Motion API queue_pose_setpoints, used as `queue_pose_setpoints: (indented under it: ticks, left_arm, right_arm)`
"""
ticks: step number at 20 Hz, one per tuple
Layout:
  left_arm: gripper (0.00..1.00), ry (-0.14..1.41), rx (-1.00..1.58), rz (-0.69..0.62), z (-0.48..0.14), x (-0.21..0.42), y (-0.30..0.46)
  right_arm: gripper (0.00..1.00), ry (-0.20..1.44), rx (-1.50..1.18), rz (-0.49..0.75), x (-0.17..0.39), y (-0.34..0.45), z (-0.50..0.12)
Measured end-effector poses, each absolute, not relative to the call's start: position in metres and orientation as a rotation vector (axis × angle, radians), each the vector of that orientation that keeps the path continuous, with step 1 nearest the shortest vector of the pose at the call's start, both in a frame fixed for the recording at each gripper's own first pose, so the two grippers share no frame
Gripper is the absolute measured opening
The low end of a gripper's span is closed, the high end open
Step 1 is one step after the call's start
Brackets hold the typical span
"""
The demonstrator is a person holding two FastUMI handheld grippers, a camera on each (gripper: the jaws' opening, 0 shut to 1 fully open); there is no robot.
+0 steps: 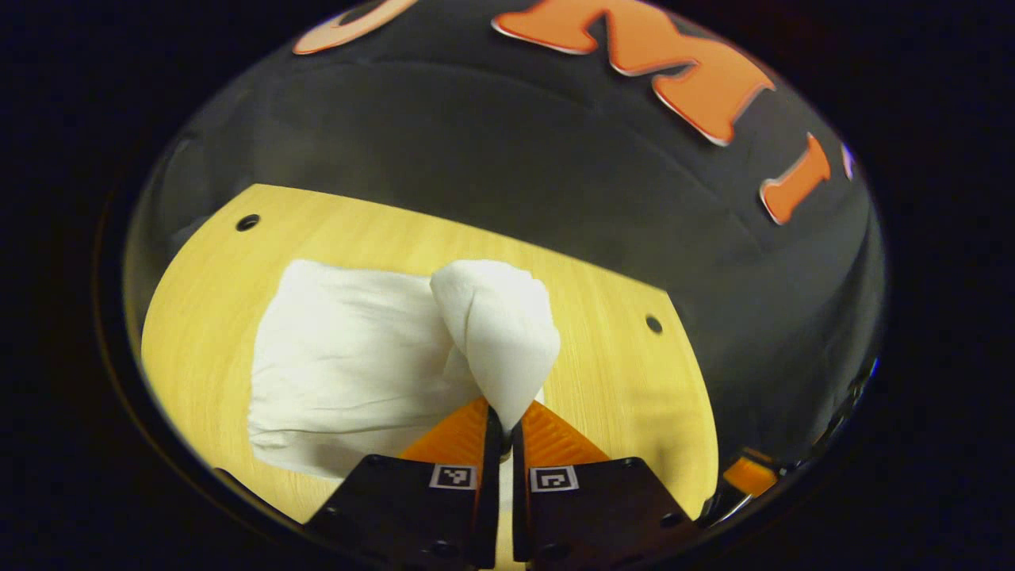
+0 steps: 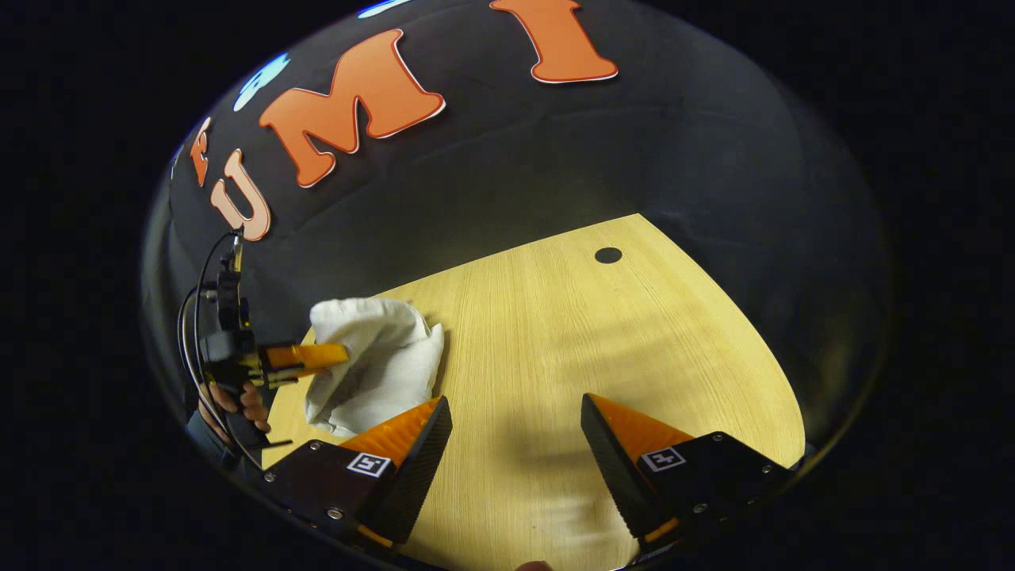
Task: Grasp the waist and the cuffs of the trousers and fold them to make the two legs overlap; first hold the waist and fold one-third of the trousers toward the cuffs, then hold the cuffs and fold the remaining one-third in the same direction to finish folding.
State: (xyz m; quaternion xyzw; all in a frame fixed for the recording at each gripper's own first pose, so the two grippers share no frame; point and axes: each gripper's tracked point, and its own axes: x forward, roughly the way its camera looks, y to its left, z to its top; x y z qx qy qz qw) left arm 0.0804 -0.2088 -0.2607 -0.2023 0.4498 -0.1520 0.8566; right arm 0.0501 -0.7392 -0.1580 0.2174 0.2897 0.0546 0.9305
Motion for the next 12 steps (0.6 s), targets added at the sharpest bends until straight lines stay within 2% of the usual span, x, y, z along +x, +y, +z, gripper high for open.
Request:
queue_pose_setpoints:
  ticks: [3,4,7,8,10,12]
  left_arm:
    - [0.41,1.028,-0.346,-0.443,-0.278,0.028,-0.231]
    - [0.55,1.042,-0.339,-0.478,-0.279,0.015,-0.235]
    - [0.90,0.983,-0.270,-0.501,-0.265,0.000,-0.220]
    - [0.81,0.947,-0.243,-0.487,-0.250,0.002,-0.210]
    - [0.94,0.831,-0.183,-0.430,-0.218,0.015,-0.184]
    - [0.94,0.712,-0.159,-0.374,-0.188,0.023,-0.162]
  right_arm:
    - [0.98,0.581,0.466,0.134,0.058,-0.728,-0.153]
    - [0.98,0.576,0.465,0.141,0.059,-0.723,-0.151]
    - [0.98,0.562,0.464,0.174,0.061,-0.707,-0.144]
    - [0.98,0.554,0.444,0.189,0.062,-0.698,-0.140]
    - [0.98,0.501,0.345,0.212,0.064,-0.683,-0.121]
    - [0.98,0.414,0.249,0.220,0.069,-0.671,-0.094]
